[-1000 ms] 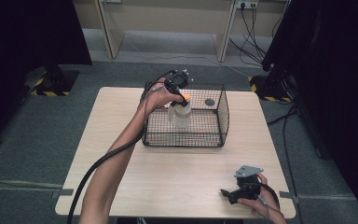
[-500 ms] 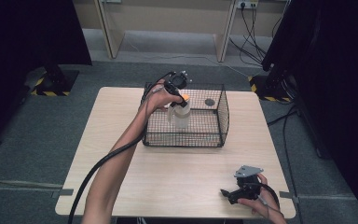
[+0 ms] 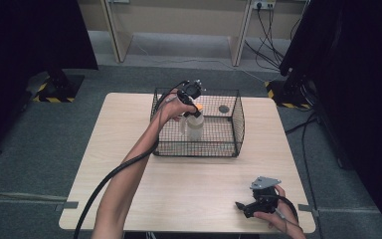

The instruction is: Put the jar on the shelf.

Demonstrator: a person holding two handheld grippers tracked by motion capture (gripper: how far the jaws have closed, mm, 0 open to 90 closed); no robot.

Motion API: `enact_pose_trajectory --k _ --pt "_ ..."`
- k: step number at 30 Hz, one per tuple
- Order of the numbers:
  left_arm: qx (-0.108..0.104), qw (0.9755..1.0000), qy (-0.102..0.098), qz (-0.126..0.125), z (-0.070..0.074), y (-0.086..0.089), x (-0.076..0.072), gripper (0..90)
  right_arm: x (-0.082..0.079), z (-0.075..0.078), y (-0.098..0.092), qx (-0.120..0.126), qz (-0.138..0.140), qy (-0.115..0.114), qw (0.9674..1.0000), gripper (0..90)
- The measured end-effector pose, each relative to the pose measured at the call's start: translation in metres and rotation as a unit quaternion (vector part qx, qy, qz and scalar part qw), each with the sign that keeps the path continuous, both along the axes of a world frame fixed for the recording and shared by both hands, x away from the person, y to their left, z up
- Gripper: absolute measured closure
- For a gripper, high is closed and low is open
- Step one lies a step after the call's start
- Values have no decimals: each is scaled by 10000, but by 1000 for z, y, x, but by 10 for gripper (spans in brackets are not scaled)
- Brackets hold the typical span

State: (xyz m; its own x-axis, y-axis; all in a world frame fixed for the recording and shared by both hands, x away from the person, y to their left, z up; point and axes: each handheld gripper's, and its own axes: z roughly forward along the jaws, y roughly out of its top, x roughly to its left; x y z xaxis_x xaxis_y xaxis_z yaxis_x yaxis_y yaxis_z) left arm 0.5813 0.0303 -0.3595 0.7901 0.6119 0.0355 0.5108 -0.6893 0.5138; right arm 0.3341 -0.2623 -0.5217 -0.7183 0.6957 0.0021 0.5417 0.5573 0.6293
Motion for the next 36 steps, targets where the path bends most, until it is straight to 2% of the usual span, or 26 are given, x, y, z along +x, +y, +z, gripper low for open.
enact_pose_trajectory --k 7,16,21,29,31,36 --pt "-40 10000 -59 42 -2 1 0 589 0 0 1 0 19 -13 10000 1" --pt "-144 9996 -232 116 3 2 -2 551 0 0 2 1 21 -13 10000 2" --pt "-148 9994 -270 163 9 5 -5 453 0 0 2 6 27 -19 10000 1" --pt "-407 9981 -266 375 21 11 -13 188 0 0 2 9 28 -21 10000 2" --pt "-530 9973 -274 423 23 13 -14 151 0 0 2 8 30 -19 10000 2" --pt "-635 9965 -305 452 30 17 -20 97 0 0 2 8 28 -16 10000 2"
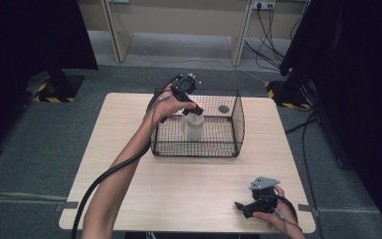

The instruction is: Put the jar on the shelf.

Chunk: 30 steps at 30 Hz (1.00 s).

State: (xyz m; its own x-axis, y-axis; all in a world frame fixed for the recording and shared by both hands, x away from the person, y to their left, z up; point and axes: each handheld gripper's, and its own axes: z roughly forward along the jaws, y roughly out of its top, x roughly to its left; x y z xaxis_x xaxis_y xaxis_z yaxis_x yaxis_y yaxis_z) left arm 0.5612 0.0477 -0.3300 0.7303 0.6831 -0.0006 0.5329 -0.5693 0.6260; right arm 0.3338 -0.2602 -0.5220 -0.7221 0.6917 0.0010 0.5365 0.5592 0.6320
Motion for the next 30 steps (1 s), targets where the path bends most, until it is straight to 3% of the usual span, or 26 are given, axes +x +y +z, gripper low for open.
enact_pose_trajectory --k 17,30 --pt "-250 9994 -221 -89 11 18 -21 73 0 0 0 6 -2 -2 10000 2" --pt "-464 9976 -463 -228 12 32 -52 73 0 0 0 9 -15 -6 10000 2"
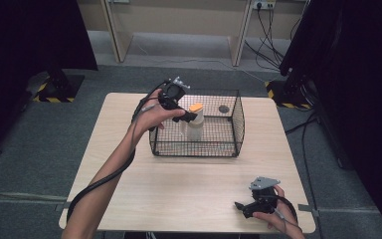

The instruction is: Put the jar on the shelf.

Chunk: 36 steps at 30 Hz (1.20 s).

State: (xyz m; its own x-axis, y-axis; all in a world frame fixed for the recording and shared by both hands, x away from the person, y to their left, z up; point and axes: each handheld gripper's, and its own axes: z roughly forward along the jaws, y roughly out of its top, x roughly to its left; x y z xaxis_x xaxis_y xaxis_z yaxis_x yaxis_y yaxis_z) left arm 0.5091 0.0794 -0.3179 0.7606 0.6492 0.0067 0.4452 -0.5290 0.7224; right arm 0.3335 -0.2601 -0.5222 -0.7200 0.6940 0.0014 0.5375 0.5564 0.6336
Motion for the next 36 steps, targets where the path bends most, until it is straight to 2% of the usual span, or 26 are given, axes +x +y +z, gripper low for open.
enact_pose_trajectory --k 17,36 --pt "-437 9985 -195 -258 -11 15 -47 71 0 0 0 1 -12 -5 10000 1" --pt "-559 9969 -246 -495 -34 21 -83 69 -1 0 1 2 -12 -7 10000 1"
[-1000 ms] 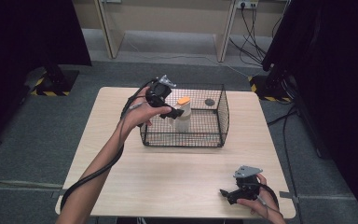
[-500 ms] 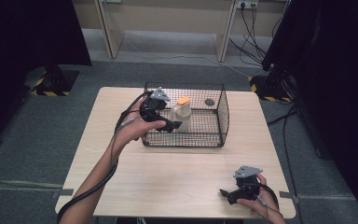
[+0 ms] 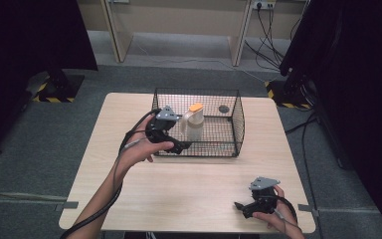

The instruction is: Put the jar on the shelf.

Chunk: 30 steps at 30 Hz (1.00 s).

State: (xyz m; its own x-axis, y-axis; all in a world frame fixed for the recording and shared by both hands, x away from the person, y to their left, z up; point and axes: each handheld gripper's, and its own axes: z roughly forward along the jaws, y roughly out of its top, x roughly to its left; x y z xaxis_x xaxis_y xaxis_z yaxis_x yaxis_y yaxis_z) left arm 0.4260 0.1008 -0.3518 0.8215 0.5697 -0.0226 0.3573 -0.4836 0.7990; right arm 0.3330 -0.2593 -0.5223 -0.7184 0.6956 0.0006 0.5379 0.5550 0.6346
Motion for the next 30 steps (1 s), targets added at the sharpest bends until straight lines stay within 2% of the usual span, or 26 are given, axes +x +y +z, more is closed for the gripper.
enact_pose_trajectory --k 9,20,30 --pt "-104 9999 -15 -134 -21 4 -20 69 0 0 0 -1 5 -1 10000 1" --pt "-85 9998 25 -172 -41 12 -35 70 0 0 0 5 10 -5 10000 2" --pt "-78 9997 166 -138 -64 19 -40 71 0 0 1 5 8 -6 10000 1"
